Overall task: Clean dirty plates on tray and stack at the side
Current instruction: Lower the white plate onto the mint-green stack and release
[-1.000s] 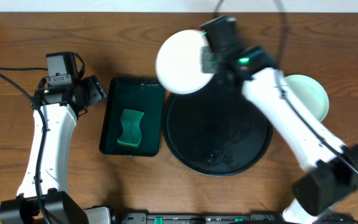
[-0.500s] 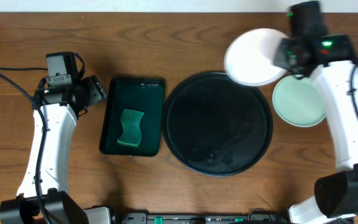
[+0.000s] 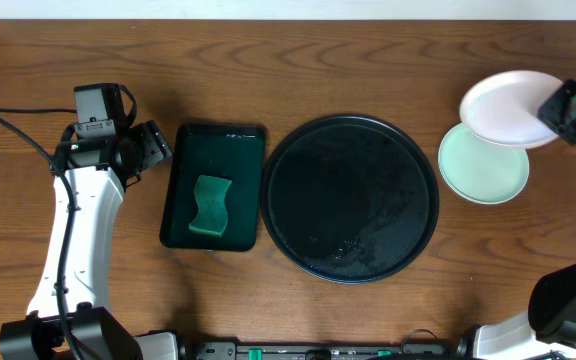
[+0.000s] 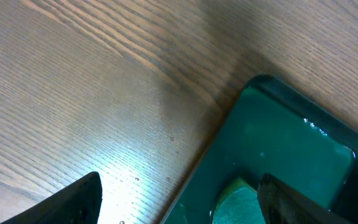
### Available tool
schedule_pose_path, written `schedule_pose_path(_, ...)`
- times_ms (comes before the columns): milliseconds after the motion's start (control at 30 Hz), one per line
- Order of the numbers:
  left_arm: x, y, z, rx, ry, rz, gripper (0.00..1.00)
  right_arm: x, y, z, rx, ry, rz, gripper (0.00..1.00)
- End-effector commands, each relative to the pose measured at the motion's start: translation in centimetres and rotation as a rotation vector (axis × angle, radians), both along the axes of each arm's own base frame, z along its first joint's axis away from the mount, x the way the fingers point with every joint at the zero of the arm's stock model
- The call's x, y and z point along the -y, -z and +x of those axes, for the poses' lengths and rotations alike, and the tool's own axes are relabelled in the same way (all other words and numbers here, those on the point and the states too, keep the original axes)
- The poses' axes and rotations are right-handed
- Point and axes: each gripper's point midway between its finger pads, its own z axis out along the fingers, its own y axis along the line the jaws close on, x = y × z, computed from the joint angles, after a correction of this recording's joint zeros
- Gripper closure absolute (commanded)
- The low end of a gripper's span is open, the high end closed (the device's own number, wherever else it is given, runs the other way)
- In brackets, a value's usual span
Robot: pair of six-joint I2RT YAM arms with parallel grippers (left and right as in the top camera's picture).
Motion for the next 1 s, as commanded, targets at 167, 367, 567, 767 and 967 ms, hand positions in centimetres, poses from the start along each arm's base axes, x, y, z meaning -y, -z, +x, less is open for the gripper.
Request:
schedule_pose_path(167, -0.4, -0.7, 0.2, 0.019, -0.017, 0.006, 0.20, 1.7, 3.1, -2.0, -0.040, 0.116, 0.039, 0.99)
schedule_pose_path(367, -0.4, -0.7, 0.2, 0.019, -0.017, 0.006, 0.20, 1.6, 6.7, -2.6, -0.073, 0.118, 0.050, 0.99)
schedule_pose_path(567, -0.4, -0.7, 0.2, 0.019, -0.017, 0.006, 0.20, 1.1, 11.1, -3.7, -0.089, 0.161, 0.071, 0.99)
schedule_pose_path(767, -0.4, -0.7, 0.2, 0.019, -0.017, 0.006, 0.19, 0.2, 13.5, -4.0, -0.078, 0.169, 0.120, 0.99)
schedule_pose_path(967, -0.4, -0.7, 0.2, 0.019, -0.017, 0.006, 0.20, -0.3, 15.5, -5.2, -0.095, 0.201, 0.136, 0.99)
